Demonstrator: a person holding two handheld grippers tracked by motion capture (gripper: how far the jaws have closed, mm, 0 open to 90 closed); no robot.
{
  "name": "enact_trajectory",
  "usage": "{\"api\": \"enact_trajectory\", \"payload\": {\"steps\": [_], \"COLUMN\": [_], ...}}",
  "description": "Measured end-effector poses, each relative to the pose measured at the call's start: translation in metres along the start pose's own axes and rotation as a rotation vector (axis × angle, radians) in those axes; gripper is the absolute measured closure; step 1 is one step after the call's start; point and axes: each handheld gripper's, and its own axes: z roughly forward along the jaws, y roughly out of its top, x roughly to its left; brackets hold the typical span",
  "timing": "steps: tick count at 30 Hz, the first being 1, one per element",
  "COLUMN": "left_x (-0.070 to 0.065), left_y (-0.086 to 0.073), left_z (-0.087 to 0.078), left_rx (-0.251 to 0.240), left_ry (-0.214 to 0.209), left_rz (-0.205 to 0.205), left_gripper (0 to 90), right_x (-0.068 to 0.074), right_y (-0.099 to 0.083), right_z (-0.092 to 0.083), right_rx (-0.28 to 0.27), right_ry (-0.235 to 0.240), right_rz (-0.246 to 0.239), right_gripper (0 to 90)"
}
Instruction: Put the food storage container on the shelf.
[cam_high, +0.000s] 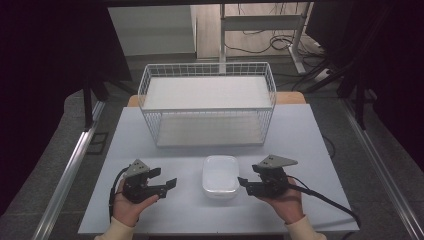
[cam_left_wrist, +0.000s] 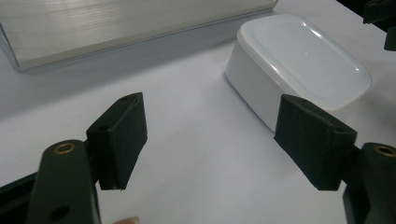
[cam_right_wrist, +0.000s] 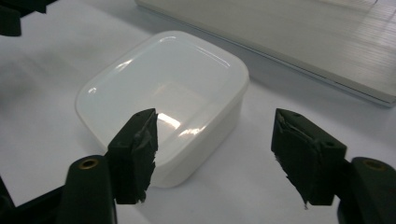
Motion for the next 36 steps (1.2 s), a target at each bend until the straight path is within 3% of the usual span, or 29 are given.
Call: {"api": "enact_trajectory", "payload": {"steps": [11, 15, 17, 18, 19, 20, 24, 27, 31, 36], "left_x": [-0.006, -0.009, -0.009, -0.008, -0.008, -0.008, -0.008, -0.008, -0.009, -0.007], "left_y": [0.014, 0.025, 0.031, 0.034, 0.037, 0.043, 0.05, 0.051, 0.048, 0.043], "left_z": [0.01, 0.017, 0.023, 0.026, 0.03, 0.036, 0.048, 0.057, 0.068, 0.076], "left_rx": [0.03, 0.038, 0.049, 0.054, 0.057, 0.063, 0.082, 0.099, 0.134, 0.16], "left_ry": [-0.039, -0.061, -0.092, -0.1, -0.111, -0.137, -0.179, -0.216, -0.232, -0.262], "left_rz": [-0.034, -0.063, -0.087, -0.095, -0.109, -0.138, -0.166, -0.185, -0.188, -0.222], "left_gripper": [26.8, 27.4, 27.6, 27.9, 27.9, 28.3, 28.7, 28.8, 29.0, 29.3], "right_x": [0.0, -0.004, -0.008, -0.012, -0.012, -0.017, -0.024, -0.025, -0.023, -0.021], "right_y": [0.001, 0.005, 0.009, 0.013, 0.013, 0.017, 0.021, 0.019, 0.014, 0.011], "right_z": [0.004, 0.005, 0.006, 0.009, 0.009, 0.012, 0.018, 0.024, 0.032, 0.04], "right_rx": [-0.015, -0.026, -0.033, -0.042, -0.042, -0.043, -0.038, -0.024, 0.021, 0.04], "right_ry": [0.032, 0.047, 0.062, 0.075, 0.075, 0.087, 0.107, 0.11, 0.122, 0.145], "right_rz": [0.044, 0.087, 0.114, 0.149, 0.149, 0.181, 0.227, 0.231, 0.219, 0.248], "right_gripper": [27.7, 29.8, 30.7, 31.8, 31.8, 33.0, 34.3, 34.8, 36.3, 37.8]}}
